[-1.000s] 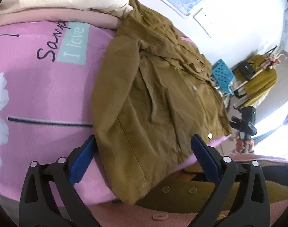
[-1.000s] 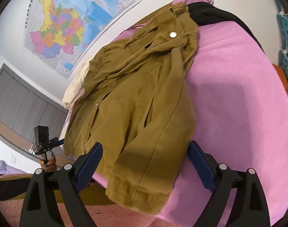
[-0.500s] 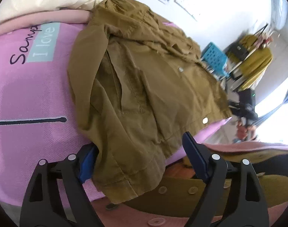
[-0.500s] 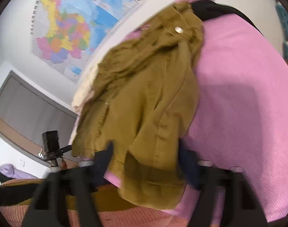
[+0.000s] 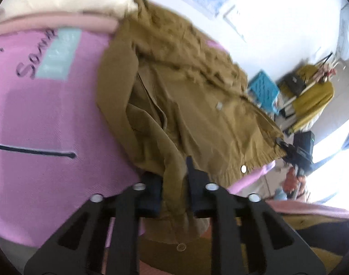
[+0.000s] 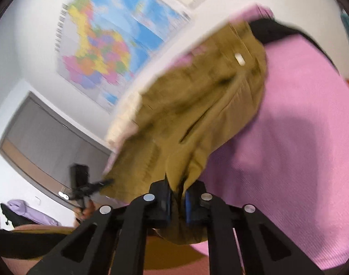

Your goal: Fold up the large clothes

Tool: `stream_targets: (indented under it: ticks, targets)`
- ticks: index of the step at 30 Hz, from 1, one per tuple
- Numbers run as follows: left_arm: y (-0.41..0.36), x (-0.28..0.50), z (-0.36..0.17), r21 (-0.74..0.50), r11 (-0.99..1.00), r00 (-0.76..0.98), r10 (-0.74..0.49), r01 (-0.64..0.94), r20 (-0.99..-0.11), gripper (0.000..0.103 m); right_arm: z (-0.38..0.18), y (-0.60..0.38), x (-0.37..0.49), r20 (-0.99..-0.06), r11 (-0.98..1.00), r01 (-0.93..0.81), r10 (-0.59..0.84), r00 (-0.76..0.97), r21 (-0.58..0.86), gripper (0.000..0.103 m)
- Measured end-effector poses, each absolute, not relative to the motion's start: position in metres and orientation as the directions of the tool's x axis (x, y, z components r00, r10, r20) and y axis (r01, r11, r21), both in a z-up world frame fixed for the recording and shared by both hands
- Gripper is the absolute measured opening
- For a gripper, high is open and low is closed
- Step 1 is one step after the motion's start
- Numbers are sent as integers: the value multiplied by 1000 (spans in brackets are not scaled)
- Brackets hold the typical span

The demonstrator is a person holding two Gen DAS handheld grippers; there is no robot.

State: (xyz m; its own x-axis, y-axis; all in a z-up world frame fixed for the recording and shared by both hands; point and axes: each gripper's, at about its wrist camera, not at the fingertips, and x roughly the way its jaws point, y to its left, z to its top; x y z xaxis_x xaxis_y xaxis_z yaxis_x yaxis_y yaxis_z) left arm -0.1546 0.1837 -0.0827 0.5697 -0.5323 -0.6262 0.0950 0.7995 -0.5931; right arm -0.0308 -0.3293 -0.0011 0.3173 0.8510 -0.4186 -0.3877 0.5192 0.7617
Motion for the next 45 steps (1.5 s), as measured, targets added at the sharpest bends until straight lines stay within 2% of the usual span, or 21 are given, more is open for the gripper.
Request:
stream_targets:
  ticks: [4,9,12,14,16,17,18,19,20,21,22,23,24,26,27,28,29,30,32,38,45]
  targets:
    - [190,-172,-47,-627,766,633,-556,140,-539,14,48,-342,-45,-341,513,-459,847,407,725,6]
    - [199,-193,-25,-648,736,655,-589,193,-473,14,81,-354,-65,-252,470,-549,869,427,691,6]
    - [198,-192,-41,-661,726,608,-616,191,-501,20,69,-353,-64,-274,471,-526,870,410,708,7]
    - [196,-187,-61,-684,710,564,-638,169,-524,27,48,-347,-57,-319,477,-482,870,375,735,7]
    - [191,-180,-81,-691,708,523,-648,145,-554,27,23,-344,-51,-353,473,-430,875,331,769,8]
    - [188,-178,-90,-687,714,504,-647,135,-572,31,13,-344,-51,-361,467,-421,880,309,778,10]
    - [185,-176,-99,-687,716,485,-649,129,-586,40,5,-343,-51,-372,472,-406,877,303,783,17]
    - [184,-174,-104,-688,716,474,-650,120,-594,44,-3,-343,-52,-383,477,-389,875,297,788,21]
    - [183,-172,-111,-695,711,460,-655,108,-599,52,-8,-344,-53,-391,482,-380,872,294,790,36]
    - [182,-172,-115,-699,708,451,-660,104,-601,52,-14,-346,-53,-413,505,-361,858,305,784,56]
    - [181,-171,-117,-700,706,447,-663,106,-601,54,-19,-350,-54,-437,530,-341,842,315,776,60]
    - [181,-170,-118,-706,699,444,-671,112,-594,61,-24,-350,-54,-447,533,-333,841,304,777,61]
    - [180,-169,-119,-715,689,438,-682,118,-585,66,-30,-353,-54,-450,531,-322,843,294,784,61]
    - [177,-169,-120,-710,694,433,-680,120,-592,66,-40,-353,-54,-449,517,-300,852,270,802,60]
    - [176,-169,-118,-702,702,436,-673,121,-598,58,-43,-352,-55,-454,518,-297,852,261,802,42]
    - [175,-169,-117,-698,706,441,-667,118,-600,48,-46,-350,-55,-454,515,-294,854,253,805,27]
    - [175,-168,-117,-692,713,449,-657,110,-606,16,-47,-350,-56,-431,490,-288,869,244,823,11]
    - [176,-166,-116,-689,717,452,-651,103,-610,12,-45,-351,-57,-406,470,-293,878,253,833,10]
    - [182,-168,-110,-714,692,469,-668,107,-578,11,-32,-355,-60,-364,445,-328,888,279,833,9]
    - [196,-168,-73,-746,652,526,-685,135,-504,11,8,-361,-51,-284,405,-375,898,336,834,9]
    - [201,-147,-31,-730,662,563,-674,174,-478,13,50,-360,-15,-207,357,-410,907,368,839,8]
